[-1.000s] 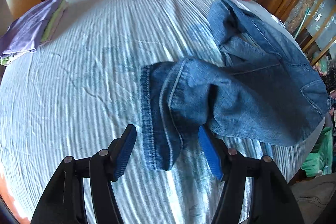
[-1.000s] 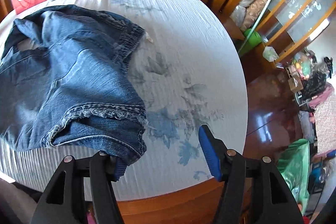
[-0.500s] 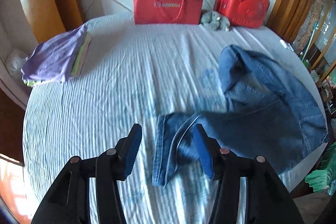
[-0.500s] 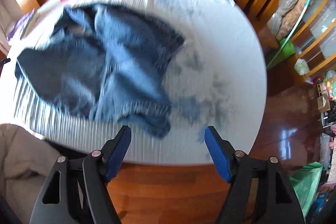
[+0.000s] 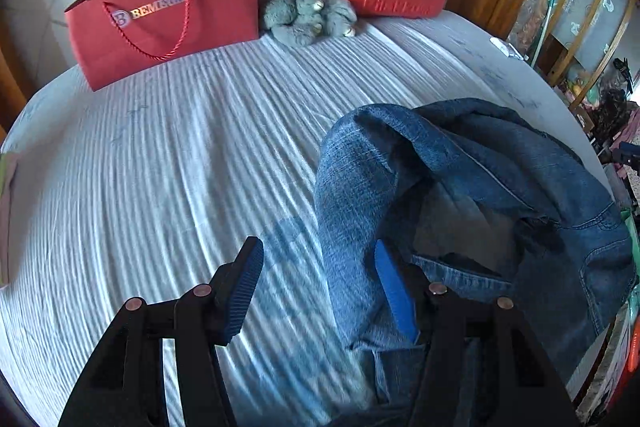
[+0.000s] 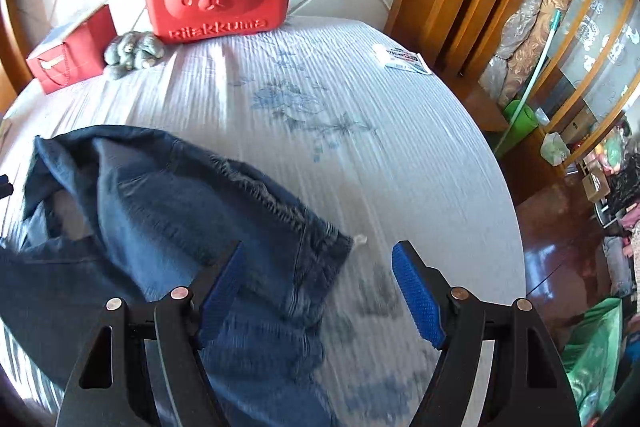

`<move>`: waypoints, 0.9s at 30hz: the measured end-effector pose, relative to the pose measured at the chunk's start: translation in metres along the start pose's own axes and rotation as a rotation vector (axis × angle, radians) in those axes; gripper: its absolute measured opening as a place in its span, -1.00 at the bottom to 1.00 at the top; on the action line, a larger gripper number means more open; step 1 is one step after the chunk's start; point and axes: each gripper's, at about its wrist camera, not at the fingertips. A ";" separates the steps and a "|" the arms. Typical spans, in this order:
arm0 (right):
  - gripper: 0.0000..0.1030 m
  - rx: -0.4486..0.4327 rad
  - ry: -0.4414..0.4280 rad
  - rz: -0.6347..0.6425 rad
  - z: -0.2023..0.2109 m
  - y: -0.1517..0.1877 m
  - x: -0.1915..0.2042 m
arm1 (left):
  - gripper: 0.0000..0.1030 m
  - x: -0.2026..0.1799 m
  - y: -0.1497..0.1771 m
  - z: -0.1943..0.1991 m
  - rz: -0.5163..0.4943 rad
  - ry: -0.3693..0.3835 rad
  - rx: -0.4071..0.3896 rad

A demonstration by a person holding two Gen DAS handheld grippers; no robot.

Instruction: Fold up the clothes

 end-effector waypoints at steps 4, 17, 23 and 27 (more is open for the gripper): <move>0.43 0.063 -0.006 0.058 -0.038 -0.028 0.003 | 0.15 -0.012 -0.013 -0.021 0.001 -0.001 0.032; -0.94 0.055 0.068 0.181 -0.065 -0.051 0.003 | -0.89 -0.045 -0.019 0.056 0.150 -0.221 -0.212; -0.93 -0.265 0.161 0.048 0.047 -0.046 -0.044 | 0.12 -0.110 -0.004 0.154 -0.011 -0.344 -0.432; -0.39 -0.185 0.268 -0.036 0.039 -0.045 -0.082 | 0.51 -0.106 0.018 0.118 0.000 -0.210 -0.280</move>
Point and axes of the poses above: each gripper's, at about its wrist camera, not at the fingertips, and z roughly against the way its jaws point, x to its left, y to its underside, and after that the axes turned 14 degrees about x, right-handed
